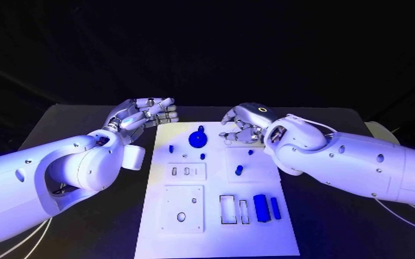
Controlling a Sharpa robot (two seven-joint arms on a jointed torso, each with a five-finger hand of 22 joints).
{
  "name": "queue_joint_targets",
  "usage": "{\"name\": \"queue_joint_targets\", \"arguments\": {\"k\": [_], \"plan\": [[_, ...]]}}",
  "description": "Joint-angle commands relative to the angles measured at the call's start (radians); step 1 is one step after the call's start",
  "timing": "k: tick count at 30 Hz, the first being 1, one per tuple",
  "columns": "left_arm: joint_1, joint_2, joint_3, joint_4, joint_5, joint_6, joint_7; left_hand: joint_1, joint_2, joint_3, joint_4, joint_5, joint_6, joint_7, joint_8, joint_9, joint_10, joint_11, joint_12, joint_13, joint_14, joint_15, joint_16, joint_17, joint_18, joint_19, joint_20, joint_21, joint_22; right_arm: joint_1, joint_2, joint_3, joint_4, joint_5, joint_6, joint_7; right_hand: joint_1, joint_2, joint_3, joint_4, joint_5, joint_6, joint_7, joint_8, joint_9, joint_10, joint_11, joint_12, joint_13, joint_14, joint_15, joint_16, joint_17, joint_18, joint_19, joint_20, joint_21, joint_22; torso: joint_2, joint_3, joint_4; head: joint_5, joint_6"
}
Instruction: Assemble the parts on the task board
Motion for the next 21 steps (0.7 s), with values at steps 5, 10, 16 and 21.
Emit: {"name": "queue_joint_targets", "arguments": {"k": [5,10,16,21], "plan": [[0.002,0.003,0.001,-0.017,0.000,0.020,0.007,0.002,0.010,0.000,-0.003,0.003,-0.002,0.006,-0.005,-0.001,0.000,0.003,-0.003,-0.001,-0.001,0.005,-0.001,-0.001,0.006,0.002,0.000,-0.005,-0.001,0.014,-0.128,0.001,0.006,0.302,0.094,0.221,0.087,-0.015,0.011,-0.072,-0.092,-0.014,0.008,-0.022,-0.005,-0.021,0.005,-0.017,0.078,0.088,-0.001,-0.011,0.202,0.012,-0.022,0.004,-0.032,0.075,-0.013,0.0022,-0.0094,-0.008,0.001],[0.001,0.007,0.000,-0.034,0.000,0.026,0.007,0.003,0.009,0.000,-0.005,0.003,-0.002,0.006,-0.006,-0.001,0.000,0.003,-0.004,-0.001,-0.001,0.005,-0.003,-0.001,0.006,0.002,0.000,-0.006,-0.002,0.016,-0.192,0.001,-0.028,0.345,0.139,0.248,0.112,-0.014,0.013,-0.095,-0.123,-0.013,0.007,-0.028,-0.006,-0.021,0.005,-0.019,0.077,0.089,-0.001,-0.011,0.203,0.011,-0.018,0.005,-0.030,0.080,-0.018,0.0041,-0.0118,-0.015,0.001],[0.001,0.010,0.000,-0.048,0.000,0.029,0.007,0.003,0.009,0.000,-0.005,0.003,-0.002,0.006,-0.006,-0.001,0.000,0.003,-0.004,-0.001,-0.001,0.005,-0.003,-0.001,0.006,0.002,0.000,-0.006,-0.002,0.009,-0.230,0.001,-0.065,0.351,0.169,0.256,0.122,-0.021,0.008,-0.108,-0.126,-0.021,0.010,-0.037,-0.009,-0.026,0.007,-0.024,0.071,0.088,0.000,-0.013,0.200,0.013,-0.024,0.005,-0.040,0.071,-0.018,0.0063,-0.0112,-0.020,0.001],[0.001,0.012,0.000,-0.053,0.000,0.030,0.008,0.003,0.009,0.000,-0.005,0.003,-0.002,0.006,-0.006,-0.001,0.000,0.003,-0.004,-0.001,-0.001,0.005,-0.003,-0.001,0.006,0.002,0.000,-0.006,-0.002,-0.002,-0.230,0.001,-0.087,0.342,0.178,0.257,0.126,-0.022,0.008,-0.113,-0.123,-0.026,0.014,-0.042,-0.011,-0.028,0.009,-0.026,0.069,0.088,0.001,-0.013,0.200,0.014,-0.027,0.006,-0.044,0.068,-0.017,0.0057,-0.0138,-0.018,0.000]]}}
